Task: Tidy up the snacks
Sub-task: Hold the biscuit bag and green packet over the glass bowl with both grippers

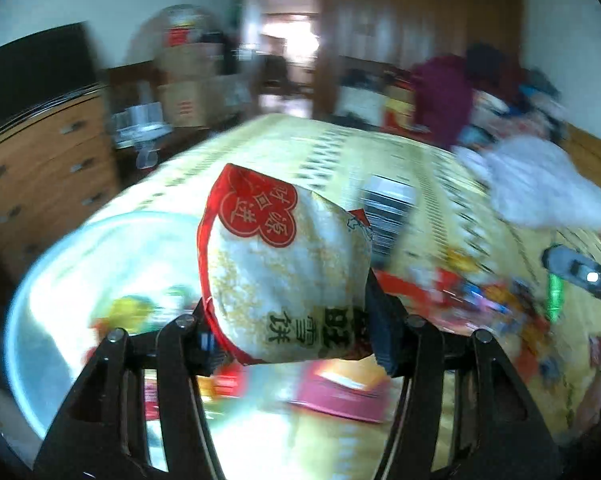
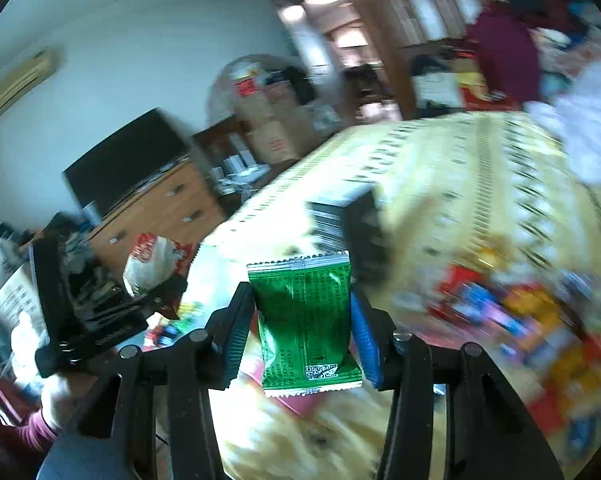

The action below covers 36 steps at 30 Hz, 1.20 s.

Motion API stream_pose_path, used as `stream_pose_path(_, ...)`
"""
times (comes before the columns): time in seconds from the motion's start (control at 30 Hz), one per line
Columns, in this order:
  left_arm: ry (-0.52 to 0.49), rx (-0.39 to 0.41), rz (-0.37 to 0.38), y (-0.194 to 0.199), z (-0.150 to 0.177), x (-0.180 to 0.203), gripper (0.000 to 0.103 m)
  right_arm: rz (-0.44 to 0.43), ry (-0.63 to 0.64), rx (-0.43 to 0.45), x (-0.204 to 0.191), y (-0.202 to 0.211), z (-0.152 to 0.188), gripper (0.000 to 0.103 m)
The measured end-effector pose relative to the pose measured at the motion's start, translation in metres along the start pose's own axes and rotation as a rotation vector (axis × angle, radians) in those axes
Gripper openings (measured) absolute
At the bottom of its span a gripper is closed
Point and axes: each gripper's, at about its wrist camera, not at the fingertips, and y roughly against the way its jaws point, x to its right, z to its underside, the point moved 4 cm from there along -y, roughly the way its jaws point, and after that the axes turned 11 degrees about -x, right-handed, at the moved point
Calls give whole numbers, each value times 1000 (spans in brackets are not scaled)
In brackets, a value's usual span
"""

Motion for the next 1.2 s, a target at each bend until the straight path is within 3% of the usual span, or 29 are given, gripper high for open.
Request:
stream_pose_path(0.17, 133, -33, -126, -18, 0, -70, 57, -105, 120, -49, -84, -65, -39, 51)
stream_pose_path(0.43, 247, -73, -187, -30, 9, -112, 57, -182, 236, -189, -178, -159, -53, 51)
stream_pose_path(0.63, 250, -79, -177, -30, 9, -125, 57, -177, 262, -227, -195, -189, -48, 51)
stream_pose_path(1.2, 259, -90, -160, -31, 11, -139, 57, -175, 262, -239, -198, -202, -51, 51)
